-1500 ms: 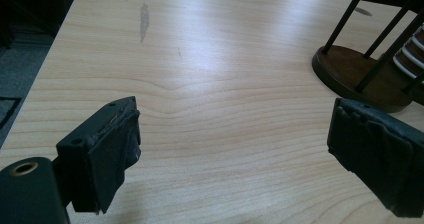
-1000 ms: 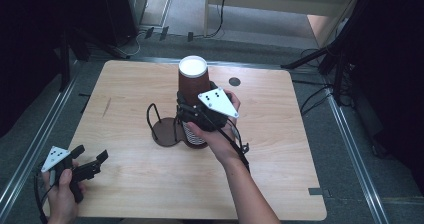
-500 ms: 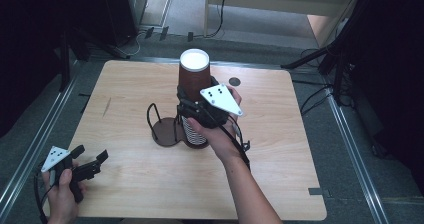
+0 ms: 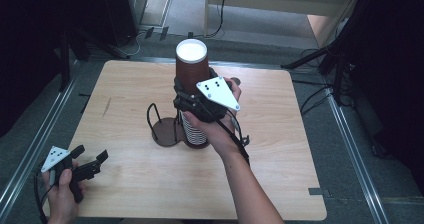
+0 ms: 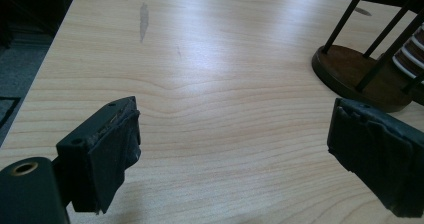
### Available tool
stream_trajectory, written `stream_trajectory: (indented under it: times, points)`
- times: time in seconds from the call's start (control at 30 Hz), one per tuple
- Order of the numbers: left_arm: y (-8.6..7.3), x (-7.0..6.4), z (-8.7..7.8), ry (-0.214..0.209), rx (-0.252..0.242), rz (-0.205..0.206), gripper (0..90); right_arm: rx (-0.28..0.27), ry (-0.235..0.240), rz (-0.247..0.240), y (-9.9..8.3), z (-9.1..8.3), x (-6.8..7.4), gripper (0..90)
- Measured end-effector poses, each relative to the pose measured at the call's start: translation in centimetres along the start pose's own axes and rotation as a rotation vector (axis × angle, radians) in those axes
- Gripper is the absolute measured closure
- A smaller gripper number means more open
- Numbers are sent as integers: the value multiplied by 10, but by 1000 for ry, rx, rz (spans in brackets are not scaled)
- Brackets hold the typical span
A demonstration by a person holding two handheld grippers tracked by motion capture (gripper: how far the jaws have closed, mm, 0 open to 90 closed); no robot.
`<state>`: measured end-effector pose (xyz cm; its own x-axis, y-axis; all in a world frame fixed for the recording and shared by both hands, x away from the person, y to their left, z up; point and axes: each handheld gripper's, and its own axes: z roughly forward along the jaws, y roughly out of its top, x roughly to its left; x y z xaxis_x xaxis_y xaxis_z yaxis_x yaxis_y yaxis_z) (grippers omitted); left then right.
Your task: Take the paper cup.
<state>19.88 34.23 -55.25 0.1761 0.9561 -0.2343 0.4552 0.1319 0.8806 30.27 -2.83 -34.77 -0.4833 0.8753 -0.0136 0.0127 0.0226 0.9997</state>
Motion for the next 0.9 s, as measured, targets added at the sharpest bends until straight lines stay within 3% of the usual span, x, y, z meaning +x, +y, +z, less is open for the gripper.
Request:
stream_trajectory:
  times: [0.57,0.77,0.9]
  points:
    - [0,0,0,-2,-2,-3,74,-78,-10,-5,35,-4,2,125]
    - [0,0,0,-6,-6,-1,74,-97,-25,8,45,-10,-7,125]
    - [0,0,0,-10,-8,-3,74,-95,-63,2,49,-19,-19,124]
